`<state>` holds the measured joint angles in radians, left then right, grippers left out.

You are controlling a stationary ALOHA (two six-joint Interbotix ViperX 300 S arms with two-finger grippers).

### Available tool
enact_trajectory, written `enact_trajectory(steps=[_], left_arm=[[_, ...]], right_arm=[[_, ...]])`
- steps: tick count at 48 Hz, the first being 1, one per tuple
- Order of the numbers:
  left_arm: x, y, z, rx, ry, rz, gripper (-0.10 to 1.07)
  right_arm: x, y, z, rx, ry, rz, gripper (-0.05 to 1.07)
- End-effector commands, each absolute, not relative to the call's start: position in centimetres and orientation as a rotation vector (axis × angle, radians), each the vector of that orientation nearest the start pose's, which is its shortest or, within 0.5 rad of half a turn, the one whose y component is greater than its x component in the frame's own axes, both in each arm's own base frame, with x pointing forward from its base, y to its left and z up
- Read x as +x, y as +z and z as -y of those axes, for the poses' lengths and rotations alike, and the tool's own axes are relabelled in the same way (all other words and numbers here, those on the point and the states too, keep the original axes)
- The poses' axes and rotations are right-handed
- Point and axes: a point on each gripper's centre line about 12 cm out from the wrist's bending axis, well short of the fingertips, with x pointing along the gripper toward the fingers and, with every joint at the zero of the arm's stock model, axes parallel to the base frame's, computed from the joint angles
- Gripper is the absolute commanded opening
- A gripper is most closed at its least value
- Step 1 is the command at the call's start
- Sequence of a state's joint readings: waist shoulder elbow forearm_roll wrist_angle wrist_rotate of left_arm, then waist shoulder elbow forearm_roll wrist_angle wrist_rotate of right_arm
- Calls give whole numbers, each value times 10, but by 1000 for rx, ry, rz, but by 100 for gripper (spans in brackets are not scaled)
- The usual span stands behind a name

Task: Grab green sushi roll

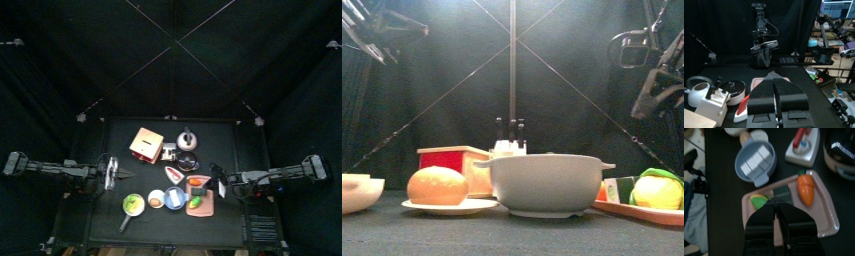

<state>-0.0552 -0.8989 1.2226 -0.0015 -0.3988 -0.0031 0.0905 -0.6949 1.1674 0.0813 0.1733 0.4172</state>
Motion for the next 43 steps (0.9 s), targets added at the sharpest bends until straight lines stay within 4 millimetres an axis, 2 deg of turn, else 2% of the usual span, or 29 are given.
enact_trajectory(steps=[1,8,14,19,25,34,39,43], left_arm=[[214,281,13,-5,-59,78,-4],[223,275,13,0,-60,40,-4],[229,270,14,-2,-60,14,-4],[230,270,14,0,-60,11,-3],[230,269,13,-3,-58,9,-3],[229,268,12,-3,-53,6,4],[229,267,13,-4,-54,3,11],[229,266,12,-4,-52,0,17]], right_arm=[[217,192,-30,477,-51,-719,3],[218,190,-40,473,-34,-781,4],[221,187,-41,446,-31,-800,13],[224,182,-41,415,-35,-821,29],[227,173,-39,373,-46,-857,54],[233,164,-39,330,-51,-895,87],[236,162,-39,311,-51,-905,101],[237,158,-38,293,-52,-918,105]])
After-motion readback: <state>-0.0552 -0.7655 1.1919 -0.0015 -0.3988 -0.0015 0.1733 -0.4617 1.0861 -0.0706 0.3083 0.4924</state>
